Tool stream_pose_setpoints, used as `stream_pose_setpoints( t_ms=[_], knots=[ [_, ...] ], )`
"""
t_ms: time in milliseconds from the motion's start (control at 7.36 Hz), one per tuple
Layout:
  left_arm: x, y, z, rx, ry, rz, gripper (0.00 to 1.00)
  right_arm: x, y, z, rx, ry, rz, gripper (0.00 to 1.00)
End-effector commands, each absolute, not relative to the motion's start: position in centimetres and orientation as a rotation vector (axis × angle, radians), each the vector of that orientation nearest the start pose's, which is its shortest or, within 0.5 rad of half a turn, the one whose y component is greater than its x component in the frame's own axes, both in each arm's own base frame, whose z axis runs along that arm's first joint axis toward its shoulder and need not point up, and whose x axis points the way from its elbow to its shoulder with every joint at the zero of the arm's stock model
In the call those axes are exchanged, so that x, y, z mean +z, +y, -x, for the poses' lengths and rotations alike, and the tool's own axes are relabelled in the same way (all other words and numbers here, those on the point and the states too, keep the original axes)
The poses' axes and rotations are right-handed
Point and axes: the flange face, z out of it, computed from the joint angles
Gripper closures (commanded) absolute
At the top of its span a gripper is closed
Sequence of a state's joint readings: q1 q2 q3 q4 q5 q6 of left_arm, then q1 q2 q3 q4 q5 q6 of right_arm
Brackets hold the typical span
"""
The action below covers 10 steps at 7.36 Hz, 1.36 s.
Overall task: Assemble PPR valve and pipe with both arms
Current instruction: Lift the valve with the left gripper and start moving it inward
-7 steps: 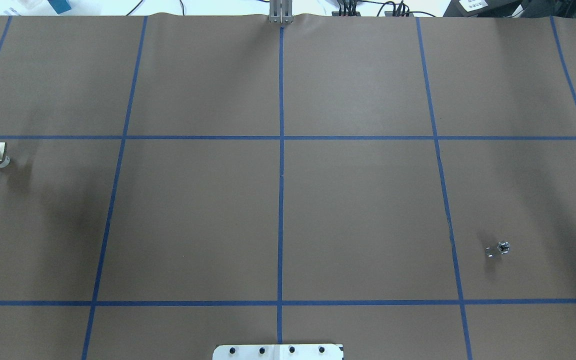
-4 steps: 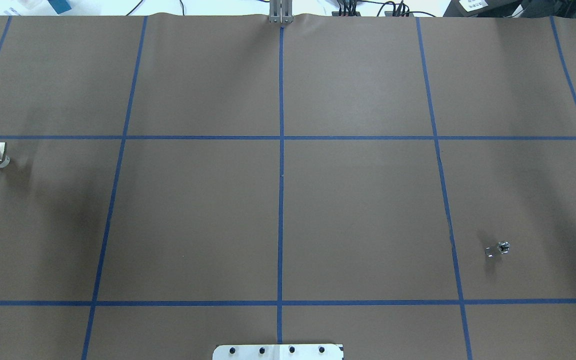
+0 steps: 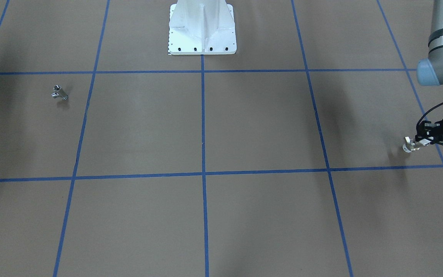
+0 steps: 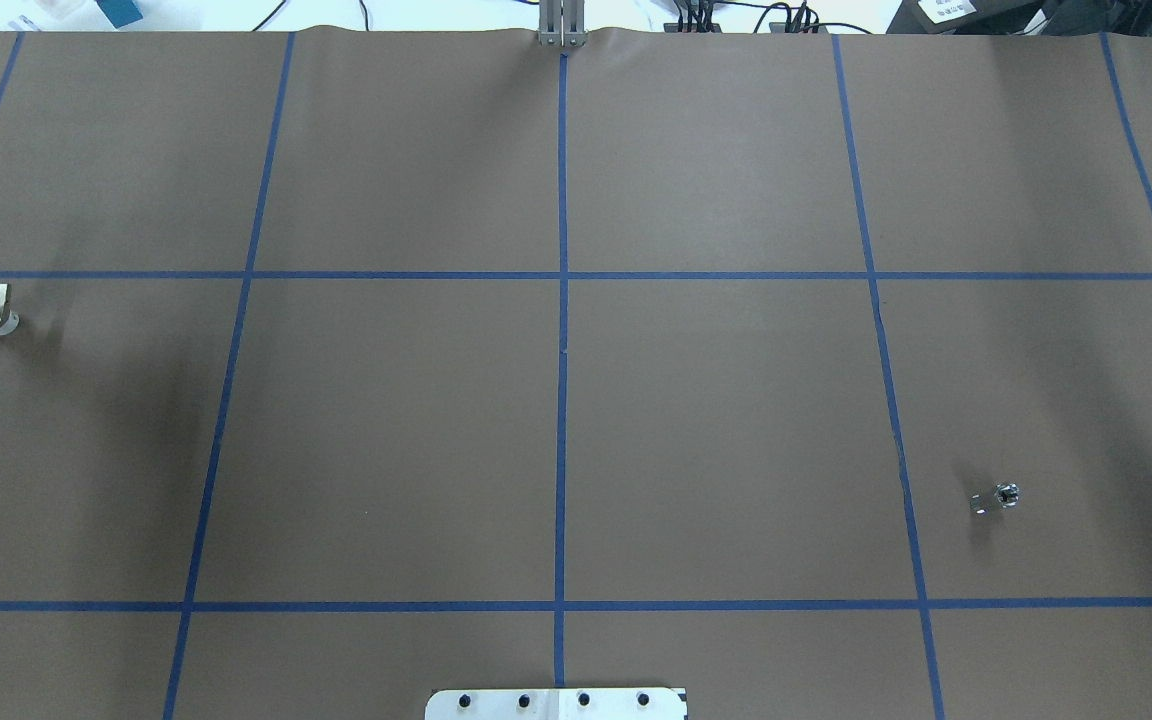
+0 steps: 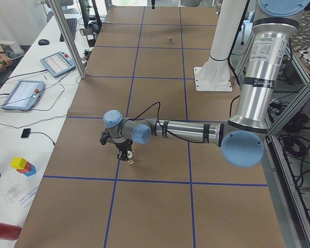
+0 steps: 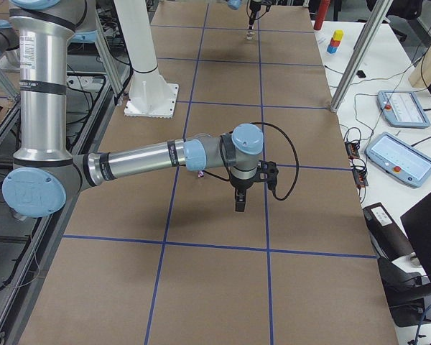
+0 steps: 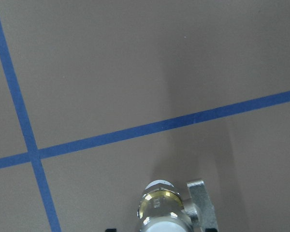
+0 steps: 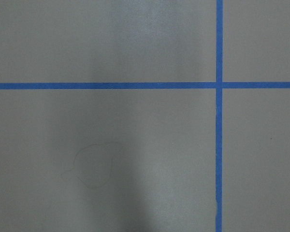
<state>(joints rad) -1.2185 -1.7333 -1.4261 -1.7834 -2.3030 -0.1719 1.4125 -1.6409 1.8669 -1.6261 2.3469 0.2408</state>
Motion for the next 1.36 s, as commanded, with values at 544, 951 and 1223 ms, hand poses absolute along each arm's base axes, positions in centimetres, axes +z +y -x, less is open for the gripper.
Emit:
stream_pose_setpoints(
  t_ms=[544,951,1223],
  knots=[
    [44.9,-58.6,-14.6,0.211,0.77,0.005,1.0,55.1,-46.7,1.1,0.012,-0.797,-0.002,0.0],
    [29.3,-58.3,-28.0,0.115,0.853,0.024,1.0,55.1,-46.8,1.0,0.011,-0.793,-0.007,0.0],
    [19.9,-55.5,-38.4,0.089,0.899,0.074,1.0,54.8,-46.9,1.0,0.009,-0.792,-0.014,0.0]
  ],
)
